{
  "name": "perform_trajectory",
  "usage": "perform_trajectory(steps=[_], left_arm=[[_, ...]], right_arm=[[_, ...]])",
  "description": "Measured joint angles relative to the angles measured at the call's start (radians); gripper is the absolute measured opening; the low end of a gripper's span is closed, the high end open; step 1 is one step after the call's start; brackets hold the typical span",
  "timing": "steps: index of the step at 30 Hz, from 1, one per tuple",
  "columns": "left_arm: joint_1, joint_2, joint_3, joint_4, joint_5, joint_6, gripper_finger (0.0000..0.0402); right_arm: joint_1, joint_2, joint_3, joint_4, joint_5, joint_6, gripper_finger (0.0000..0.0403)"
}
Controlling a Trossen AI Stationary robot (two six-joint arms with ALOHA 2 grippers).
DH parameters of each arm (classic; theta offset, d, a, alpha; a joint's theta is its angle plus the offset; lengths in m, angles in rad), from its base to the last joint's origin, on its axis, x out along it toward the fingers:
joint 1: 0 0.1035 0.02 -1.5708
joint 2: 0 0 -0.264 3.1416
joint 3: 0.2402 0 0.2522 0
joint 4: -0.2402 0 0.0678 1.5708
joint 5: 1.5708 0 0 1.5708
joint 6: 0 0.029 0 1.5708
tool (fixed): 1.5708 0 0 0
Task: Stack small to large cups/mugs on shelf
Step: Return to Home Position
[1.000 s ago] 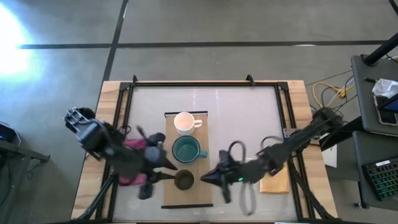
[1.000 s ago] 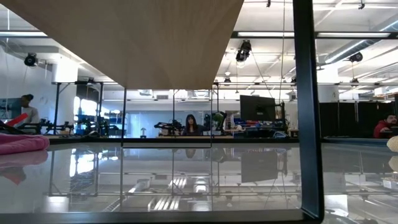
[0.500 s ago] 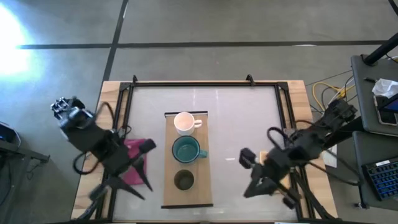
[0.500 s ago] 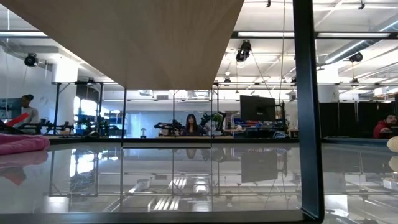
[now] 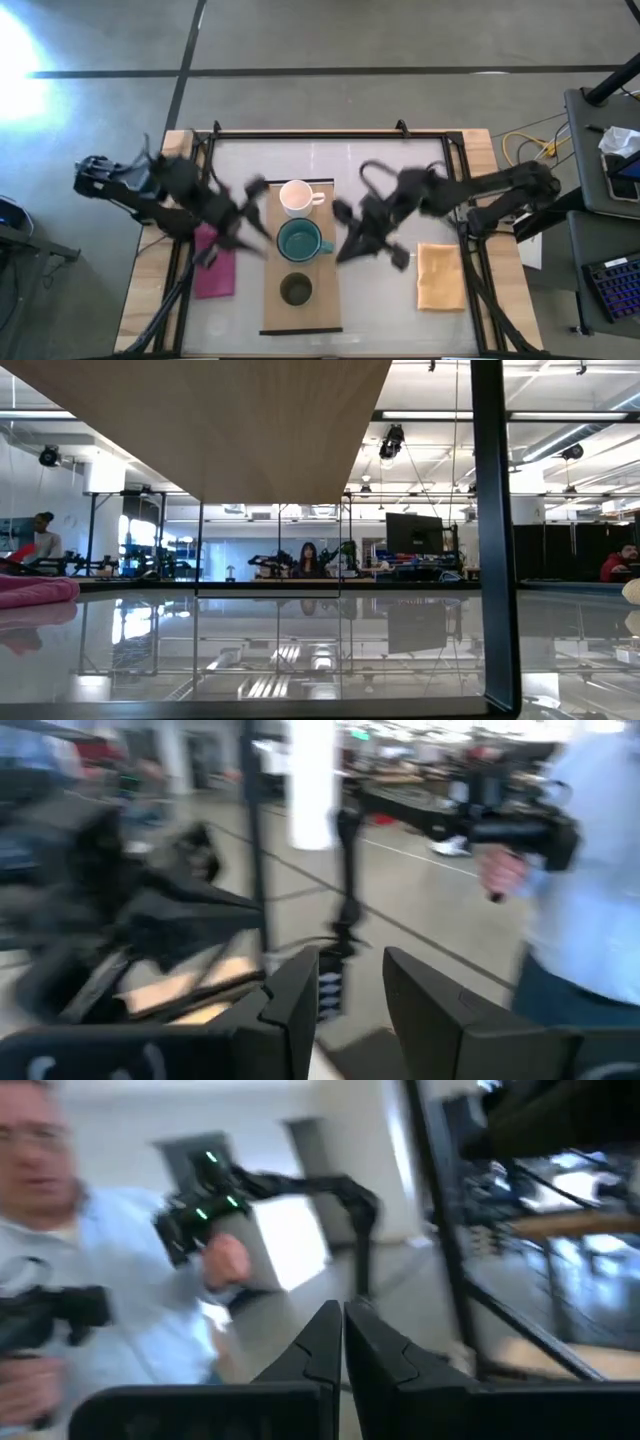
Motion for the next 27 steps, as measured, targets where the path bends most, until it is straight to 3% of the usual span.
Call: perform_trajectory(steps=[5,11,15,20,27], left_arm=[[0.147,-0.163,-0.107,0.002,-0.007,-0.054,0.0101],[0.170,-0.367,-0.350,0.077,-0.071,-0.157,0.0101],[0.171,-0.489,-0.542,0.203,-0.142,-0.207,0.0101],[0.171,-0.632,-0.733,0.265,-0.200,-0.237,0.0101],[0.171,-0.898,-0.881,0.219,-0.226,-0.237,0.0101]], right_arm=[[-0.120,-0.163,-0.033,-0.214,0.027,-0.103,0.0009],[-0.166,-0.362,-0.166,-0.296,0.142,-0.142,0.0009],[-0.166,-0.477,-0.341,-0.171,0.233,-0.092,0.0009],[-0.165,-0.557,-0.594,0.175,0.234,-0.046,0.0009],[-0.179,-0.675,-0.852,0.303,0.260,-0.046,0.0009]])
